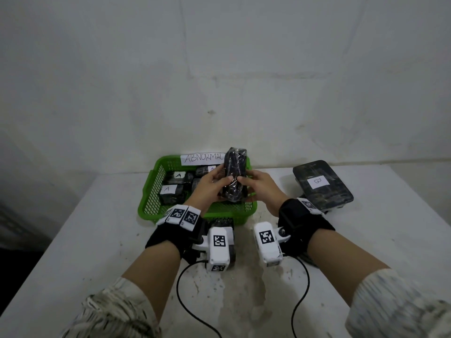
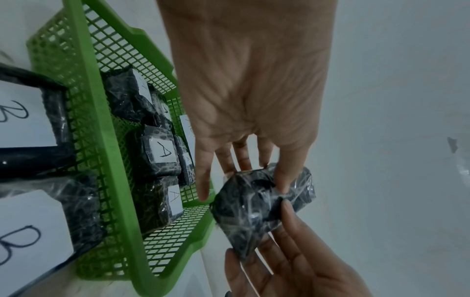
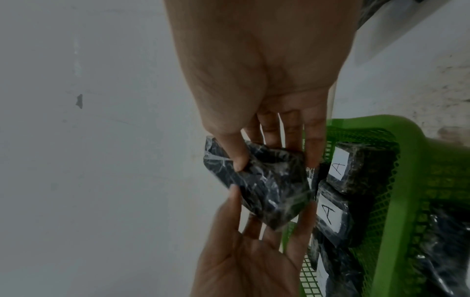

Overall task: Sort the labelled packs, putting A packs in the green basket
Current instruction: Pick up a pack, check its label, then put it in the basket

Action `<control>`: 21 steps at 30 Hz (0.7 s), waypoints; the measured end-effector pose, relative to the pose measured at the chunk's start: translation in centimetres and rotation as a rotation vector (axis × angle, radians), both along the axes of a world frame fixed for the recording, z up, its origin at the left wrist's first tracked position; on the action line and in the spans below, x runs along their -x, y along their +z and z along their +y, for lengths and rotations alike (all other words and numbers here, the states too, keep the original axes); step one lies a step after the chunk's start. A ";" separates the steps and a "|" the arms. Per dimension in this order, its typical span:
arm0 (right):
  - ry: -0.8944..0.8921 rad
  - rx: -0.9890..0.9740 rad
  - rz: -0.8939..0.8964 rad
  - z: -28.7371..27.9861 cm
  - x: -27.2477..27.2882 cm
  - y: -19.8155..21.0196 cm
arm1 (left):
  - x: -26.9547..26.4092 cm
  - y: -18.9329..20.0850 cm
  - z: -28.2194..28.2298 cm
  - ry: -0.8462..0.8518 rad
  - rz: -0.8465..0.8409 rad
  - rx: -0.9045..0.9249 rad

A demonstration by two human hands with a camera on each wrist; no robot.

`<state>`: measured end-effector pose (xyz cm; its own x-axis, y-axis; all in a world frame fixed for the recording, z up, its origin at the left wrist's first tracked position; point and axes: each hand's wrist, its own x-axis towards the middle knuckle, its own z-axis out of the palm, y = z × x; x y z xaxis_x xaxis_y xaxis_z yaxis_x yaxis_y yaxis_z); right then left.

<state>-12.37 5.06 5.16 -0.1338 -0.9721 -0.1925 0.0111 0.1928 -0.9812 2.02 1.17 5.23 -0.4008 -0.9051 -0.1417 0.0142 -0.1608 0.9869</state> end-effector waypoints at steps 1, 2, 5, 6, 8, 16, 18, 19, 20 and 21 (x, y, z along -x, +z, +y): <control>-0.004 0.002 -0.021 -0.1 0.1 -0.1 | -0.1 -0.1 0.0 -0.001 -0.013 -0.003; 0.007 0.001 -0.032 -0.1 0.1 -0.1 | -0.1 -0.2 0.0 0.007 -0.027 0.007; 0.110 -0.003 -0.005 -0.1 0.3 -0.3 | -0.2 -0.3 0.0 0.063 -0.031 0.059; 0.131 0.002 0.021 0.0 0.2 -0.3 | -0.3 -0.3 0.0 0.073 -0.025 0.069; 0.113 0.031 0.068 0.2 0.2 -0.4 | -0.2 -0.4 0.0 0.076 -0.021 0.096; -0.018 0.194 0.285 0.5 0.1 -1.6 | 0.6 -0.2 -0.2 0.110 0.018 0.026; 0.007 0.212 0.286 0.7 0.0 -1.8 | 0.6 -0.3 -0.2 0.128 0.045 -0.012; 0.014 0.209 0.293 0.8 0.0 -1.7 | 0.5 -0.3 -0.2 0.133 0.040 -0.017; 0.021 0.202 0.285 0.9 -0.1 -1.7 | 0.5 -0.4 -0.1 0.134 0.017 -0.009; 0.024 0.202 0.252 0.9 -0.2 -1.6 | 0.5 -0.4 0.0 0.129 -0.010 0.006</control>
<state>-12.18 5.93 3.54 -0.1293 -0.9908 0.0412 -0.2390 -0.0092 -0.9710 1.49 1.14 4.84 -0.2792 -0.9500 -0.1398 0.0242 -0.1525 0.9880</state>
